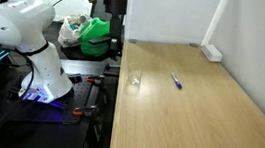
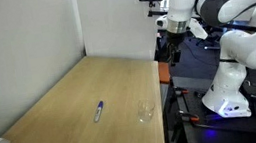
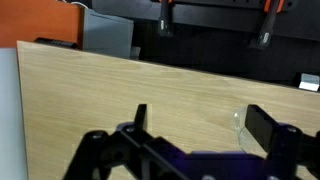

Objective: Put the blue marker inside the glass cup

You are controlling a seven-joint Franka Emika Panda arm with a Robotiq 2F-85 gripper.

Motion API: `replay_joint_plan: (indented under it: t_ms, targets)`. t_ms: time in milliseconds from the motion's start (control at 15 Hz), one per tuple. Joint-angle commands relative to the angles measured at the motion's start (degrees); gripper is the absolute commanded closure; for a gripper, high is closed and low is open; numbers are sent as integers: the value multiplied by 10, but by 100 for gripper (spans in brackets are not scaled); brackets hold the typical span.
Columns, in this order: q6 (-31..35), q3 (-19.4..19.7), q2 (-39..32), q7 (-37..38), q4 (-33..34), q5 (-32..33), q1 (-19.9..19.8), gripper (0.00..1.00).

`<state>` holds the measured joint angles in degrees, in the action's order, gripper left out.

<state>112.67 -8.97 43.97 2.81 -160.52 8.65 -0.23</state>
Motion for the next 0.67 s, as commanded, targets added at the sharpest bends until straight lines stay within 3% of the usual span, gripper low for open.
replay_joint_plan:
  t_ms: [0, 400, 600]
  targets:
    - [-2, 11, -2, 7, 1, 8, 11, 0]
    - [3, 9, -5, 9, 1, 11, 10, 0]
    - [49, 4, -17, 13, 3, 20, 11, 0]
